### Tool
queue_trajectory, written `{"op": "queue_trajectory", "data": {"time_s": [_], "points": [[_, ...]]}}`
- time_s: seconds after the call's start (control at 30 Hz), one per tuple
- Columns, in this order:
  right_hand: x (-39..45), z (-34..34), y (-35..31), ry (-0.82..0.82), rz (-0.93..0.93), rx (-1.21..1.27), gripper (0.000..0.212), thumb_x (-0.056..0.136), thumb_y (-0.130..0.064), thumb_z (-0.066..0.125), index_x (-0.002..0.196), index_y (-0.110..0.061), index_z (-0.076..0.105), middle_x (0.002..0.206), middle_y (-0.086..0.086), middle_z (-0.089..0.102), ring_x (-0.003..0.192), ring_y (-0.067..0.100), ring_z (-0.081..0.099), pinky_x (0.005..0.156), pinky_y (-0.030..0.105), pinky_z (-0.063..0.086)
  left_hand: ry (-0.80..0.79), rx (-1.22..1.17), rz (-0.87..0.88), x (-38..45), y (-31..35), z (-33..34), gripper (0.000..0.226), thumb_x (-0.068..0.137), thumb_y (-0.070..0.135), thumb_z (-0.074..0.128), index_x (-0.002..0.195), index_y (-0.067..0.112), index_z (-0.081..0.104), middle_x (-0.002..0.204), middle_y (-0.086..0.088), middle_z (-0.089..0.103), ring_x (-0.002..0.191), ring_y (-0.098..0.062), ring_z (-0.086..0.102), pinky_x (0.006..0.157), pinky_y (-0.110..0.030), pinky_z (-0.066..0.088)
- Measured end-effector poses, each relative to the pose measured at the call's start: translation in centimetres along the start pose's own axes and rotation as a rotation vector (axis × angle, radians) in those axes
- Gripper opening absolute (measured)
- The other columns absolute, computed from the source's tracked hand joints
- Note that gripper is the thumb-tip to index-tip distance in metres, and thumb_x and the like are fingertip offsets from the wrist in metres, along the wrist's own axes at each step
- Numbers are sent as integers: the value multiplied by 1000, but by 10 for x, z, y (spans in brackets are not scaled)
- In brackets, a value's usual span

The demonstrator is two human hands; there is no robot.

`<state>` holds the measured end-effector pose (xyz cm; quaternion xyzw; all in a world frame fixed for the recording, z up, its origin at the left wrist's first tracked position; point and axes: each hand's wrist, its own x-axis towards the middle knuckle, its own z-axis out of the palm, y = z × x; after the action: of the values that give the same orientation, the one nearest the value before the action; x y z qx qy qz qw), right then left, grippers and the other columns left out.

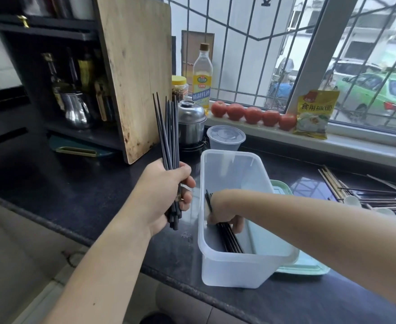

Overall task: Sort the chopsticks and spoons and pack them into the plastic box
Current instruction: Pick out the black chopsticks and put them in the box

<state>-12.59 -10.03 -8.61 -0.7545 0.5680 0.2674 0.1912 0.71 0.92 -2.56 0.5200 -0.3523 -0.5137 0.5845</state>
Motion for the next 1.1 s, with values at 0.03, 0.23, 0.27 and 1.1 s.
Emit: {"op": "queue_trajectory", "data": {"time_s": [0.03, 0.23, 0.27, 1.1], "points": [[0, -2, 1, 40, -7, 15, 39, 98, -37, 60, 109, 0, 62, 96, 16, 76, 67, 31, 76, 82, 42, 62, 1, 0, 0, 0, 0, -1, 9, 102, 8, 57, 96, 13, 52, 61, -3, 59, 45, -16, 47, 41, -26, 36], [2, 3, 3, 45, -8, 13, 21, 99, -22, 52, 104, -6, 65, 87, 10, 76, 45, 19, 67, 62, 30, 58, 12, 4, 13, 1, 3, 0, 9, 102, 8, 58, 96, 12, 52, 63, -4, 59, 45, -17, 48, 41, -26, 36], [2, 3, 2, 30, -20, 40, 17, 98, -17, 54, 100, -8, 68, 79, 8, 74, 48, 18, 65, 58, 28, 56, 7, 5, 15, 1, 4, 1, 9, 102, 8, 58, 96, 12, 52, 62, -3, 59, 45, -17, 47, 41, -26, 35], [-98, -82, 39, 473, -331, 731, 21, 101, -18, 59, 97, -1, 70, 78, 10, 70, 57, 20, 66, 51, 29, 57, -60, -62, -75, -10, 15, 17, 13, 104, 9, 52, 109, 2, 60, 69, -8, 61, 48, -17, 52, 40, -25, 36]]}}
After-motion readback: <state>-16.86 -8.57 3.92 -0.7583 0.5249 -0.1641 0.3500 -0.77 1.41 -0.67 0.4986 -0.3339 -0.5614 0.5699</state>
